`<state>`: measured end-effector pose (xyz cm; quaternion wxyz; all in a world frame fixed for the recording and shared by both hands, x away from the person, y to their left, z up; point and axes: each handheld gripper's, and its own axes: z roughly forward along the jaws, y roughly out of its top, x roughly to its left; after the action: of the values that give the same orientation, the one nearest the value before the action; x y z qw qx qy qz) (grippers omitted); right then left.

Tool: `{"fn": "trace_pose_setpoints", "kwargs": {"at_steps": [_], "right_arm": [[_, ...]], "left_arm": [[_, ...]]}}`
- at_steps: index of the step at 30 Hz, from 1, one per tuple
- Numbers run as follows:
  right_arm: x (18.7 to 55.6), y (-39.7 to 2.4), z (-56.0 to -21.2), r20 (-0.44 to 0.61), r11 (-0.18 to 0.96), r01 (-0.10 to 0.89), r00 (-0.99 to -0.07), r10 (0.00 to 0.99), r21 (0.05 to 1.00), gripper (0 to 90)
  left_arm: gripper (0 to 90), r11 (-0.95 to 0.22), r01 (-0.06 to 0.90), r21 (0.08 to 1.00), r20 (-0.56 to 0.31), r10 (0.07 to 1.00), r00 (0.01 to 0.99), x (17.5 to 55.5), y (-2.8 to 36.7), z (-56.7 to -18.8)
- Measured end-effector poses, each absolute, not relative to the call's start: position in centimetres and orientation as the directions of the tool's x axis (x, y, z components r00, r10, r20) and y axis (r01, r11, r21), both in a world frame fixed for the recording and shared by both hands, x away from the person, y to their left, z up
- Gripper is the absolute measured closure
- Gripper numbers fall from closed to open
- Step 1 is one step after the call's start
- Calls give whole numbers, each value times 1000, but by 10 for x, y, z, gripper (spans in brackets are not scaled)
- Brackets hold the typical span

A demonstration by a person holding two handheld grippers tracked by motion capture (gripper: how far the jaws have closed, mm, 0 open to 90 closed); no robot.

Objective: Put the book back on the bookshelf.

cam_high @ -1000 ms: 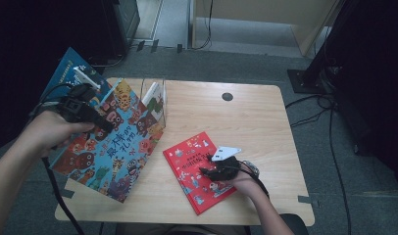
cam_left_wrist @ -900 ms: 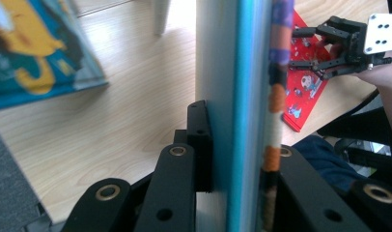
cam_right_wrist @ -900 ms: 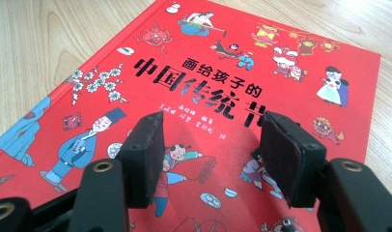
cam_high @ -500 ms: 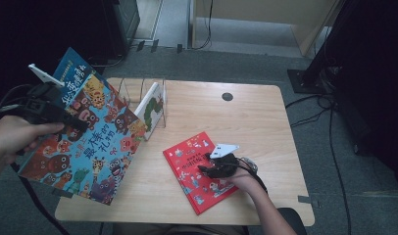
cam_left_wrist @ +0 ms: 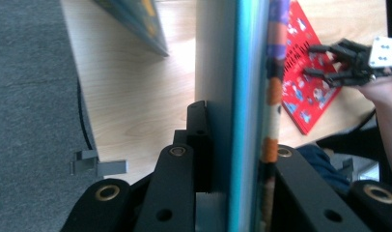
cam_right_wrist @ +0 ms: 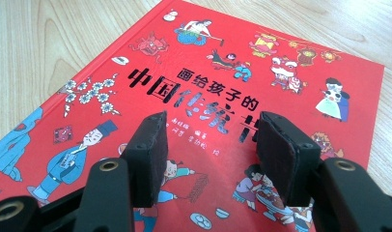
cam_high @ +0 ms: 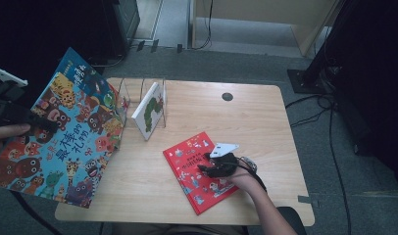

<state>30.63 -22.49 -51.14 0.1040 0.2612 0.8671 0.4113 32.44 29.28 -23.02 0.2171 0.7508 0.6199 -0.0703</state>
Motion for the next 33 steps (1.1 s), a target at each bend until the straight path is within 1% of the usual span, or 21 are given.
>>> {"fn": "trace_pose_setpoints", "kwargs": {"at_steps": [6, 14, 18, 23, 27, 33], "right_arm": [[306, -225, -511, 37, 523, 371, -841, 540, 767, 456], [306, -225, -511, 31, 526, 365, -841, 540, 768, 462], [306, -224, -511, 25, 530, 359, -844, 535, 768, 472], [305, -224, -511, 26, 530, 360, -844, 535, 768, 473], [305, -224, -511, 27, 529, 361, -844, 536, 768, 474], [304, -224, -511, 27, 530, 362, -844, 536, 767, 475]], "left_arm": [[812, -76, 968, 238, -375, 912, 163, 337, 304, -233], [812, -34, 975, 219, -379, 918, 117, 362, 303, -231], [814, -10, 977, 214, -365, 927, 89, 373, 305, -231], [812, -4, 974, 225, -369, 925, 89, 387, 301, -231], [815, 2, 966, 257, -355, 930, 93, 397, 298, -231], [813, 10, 968, 252, -356, 931, 83, 417, 292, -234]]}}
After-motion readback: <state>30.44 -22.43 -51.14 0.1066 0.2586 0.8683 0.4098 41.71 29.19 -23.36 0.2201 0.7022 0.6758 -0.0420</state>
